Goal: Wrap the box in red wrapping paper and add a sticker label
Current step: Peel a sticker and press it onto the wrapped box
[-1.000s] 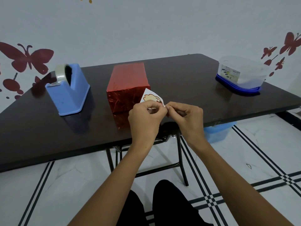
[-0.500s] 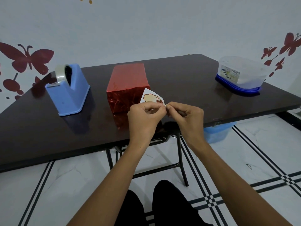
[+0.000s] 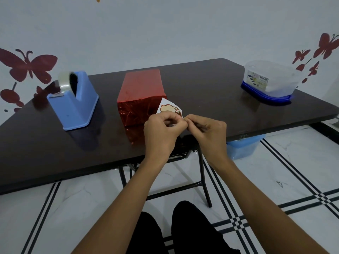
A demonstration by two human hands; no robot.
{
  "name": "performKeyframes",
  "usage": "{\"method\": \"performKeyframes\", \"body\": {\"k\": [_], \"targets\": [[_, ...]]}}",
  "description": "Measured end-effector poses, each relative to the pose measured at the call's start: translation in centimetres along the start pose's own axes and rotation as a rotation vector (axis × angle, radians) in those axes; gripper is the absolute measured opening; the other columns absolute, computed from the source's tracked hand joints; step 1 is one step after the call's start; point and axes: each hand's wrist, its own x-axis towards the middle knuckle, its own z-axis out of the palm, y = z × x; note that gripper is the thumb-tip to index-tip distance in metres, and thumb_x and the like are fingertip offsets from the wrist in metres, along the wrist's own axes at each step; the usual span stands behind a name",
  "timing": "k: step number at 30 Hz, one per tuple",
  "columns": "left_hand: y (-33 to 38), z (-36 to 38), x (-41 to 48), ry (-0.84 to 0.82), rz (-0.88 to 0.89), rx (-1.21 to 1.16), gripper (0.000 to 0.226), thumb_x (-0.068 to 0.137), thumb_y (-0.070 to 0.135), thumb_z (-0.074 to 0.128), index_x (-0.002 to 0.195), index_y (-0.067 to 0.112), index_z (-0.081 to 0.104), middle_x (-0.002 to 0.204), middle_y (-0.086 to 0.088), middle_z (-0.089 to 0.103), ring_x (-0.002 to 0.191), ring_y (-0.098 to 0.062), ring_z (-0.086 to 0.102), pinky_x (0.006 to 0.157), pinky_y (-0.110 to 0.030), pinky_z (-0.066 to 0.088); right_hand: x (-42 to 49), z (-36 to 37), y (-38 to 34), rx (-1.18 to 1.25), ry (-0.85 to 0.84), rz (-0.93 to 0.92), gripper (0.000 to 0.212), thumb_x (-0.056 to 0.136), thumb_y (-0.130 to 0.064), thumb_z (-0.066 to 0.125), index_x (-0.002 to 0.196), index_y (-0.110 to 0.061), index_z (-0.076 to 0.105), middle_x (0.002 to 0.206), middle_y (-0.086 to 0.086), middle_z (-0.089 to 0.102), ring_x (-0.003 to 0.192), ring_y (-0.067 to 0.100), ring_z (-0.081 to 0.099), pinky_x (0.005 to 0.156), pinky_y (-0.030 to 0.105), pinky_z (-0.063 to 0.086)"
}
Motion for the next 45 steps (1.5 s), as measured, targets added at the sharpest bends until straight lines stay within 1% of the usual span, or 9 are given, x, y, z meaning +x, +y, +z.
{"method": "performKeyframes", "body": {"k": [4,8,14,24,29,33,37,41,45], "targets": [[-0.3,-0.5,0.6,-0.043,-0.087,-0.131,0.012,0.077,0.006,0.066,0.068,0.009,0.072,0.069,-0.01,0.07,0.073,-0.03,0.068,0.072,-0.048,0.058,0.4,-0.1,-0.6,0.054,0.009,0.128,0.019,0.086,-0.009,0.064,0.098,-0.022,0.068,0.077,-0.012,0.068,0.076,0.005,0.066,0.069,0.017,0.055],[0.1,-1.4,0.9,-0.11,-0.265,-0.414,0.013,0.086,0.0,0.061,0.08,0.003,0.072,0.083,-0.011,0.072,0.081,-0.023,0.071,0.072,-0.028,0.058,1.3,-0.4,-1.2,0.211,-0.02,0.315,0.017,0.087,-0.007,0.063,0.088,-0.022,0.07,0.074,-0.01,0.069,0.07,0.006,0.069,0.066,0.016,0.055],[-0.1,-3.9,3.9,-0.283,0.359,0.006,0.032,0.086,0.01,0.064,0.115,0.025,0.063,0.116,0.009,0.063,0.104,-0.004,0.061,0.086,-0.019,0.051,4.0,-2.5,-1.4,0.39,-0.257,0.488,0.02,0.091,-0.003,0.054,0.081,-0.007,0.072,0.073,0.007,0.072,0.066,0.015,0.069,0.06,0.02,0.056],[1.3,-4.6,7.7,-0.538,0.679,0.466,0.014,0.076,0.024,0.067,0.078,0.013,0.076,0.094,0.003,0.066,0.095,-0.01,0.056,0.078,-0.027,0.046,6.3,-2.7,-1.4,0.342,-0.493,0.574,0.018,0.089,-0.004,0.056,0.079,-0.003,0.072,0.074,0.009,0.072,0.071,0.014,0.07,0.062,0.018,0.054],[1.5,-7.9,8.6,-0.629,0.503,0.428,0.006,0.074,0.023,0.077,0.08,0.026,0.076,0.094,0.011,0.06,0.102,-0.011,0.053,0.085,-0.016,0.041,7.4,-2.1,-0.9,0.229,-0.433,0.639,0.019,0.085,0.0,0.059,0.071,-0.004,0.071,0.064,0.005,0.069,0.058,0.01,0.067,0.055,0.016,0.053],[2.9,-12.8,8.6,-0.652,0.294,0.277,0.013,0.068,0.037,0.075,0.076,0.026,0.076,0.093,0.008,0.065,0.103,-0.012,0.059,0.093,-0.023,0.044,8.6,-2.5,0.6,0.016,-0.376,0.676,0.015,0.083,-0.003,0.061,0.072,-0.001,0.07,0.064,0.008,0.066,0.054,0.013,0.064,0.055,0.018,0.055],[4.0,-16.4,8.4,-0.345,0.121,-0.144,0.006,0.064,0.02,0.071,0.065,0.023,0.076,0.073,0.007,0.071,0.082,-0.007,0.068,0.075,-0.015,0.052,9.9,-3.7,3.0,-0.484,-0.409,0.65,0.017,0.079,-0.009,0.06,0.068,0.0,0.068,0.062,0.01,0.065,0.06,0.023,0.064,0.067,0.03,0.055],[2.8,-13.4,8.8,-0.052,-0.269,-0.434,0.003,0.078,0.008,0.066,0.079,0.01,0.067,0.062,0.004,0.07,0.056,-0.005,0.065,0.056,-0.016,0.052,11.3,-1.7,1.3,-0.898,-0.621,0.543,0.015,0.088,-0.016,0.055,0.095,-0.003,0.059,0.098,0.014,0.063,0.086,0.029,0.059,0.07,0.032,0.046],[2.2,-10.1,9.3,0.011,-0.412,-0.545,0.006,0.077,0.009,0.073,0.081,0.008,0.069,0.07,-0.002,0.071,0.059,-0.007,0.062,0.056,-0.016,0.051,11.7,-0.2,-0.3,-1.113,-0.437,0.36,0.014,0.093,-0.011,0.047,0.102,-0.008,0.058,0.091,0.007,0.062,0.075,0.023,0.056,0.057,0.026,0.036]]}}
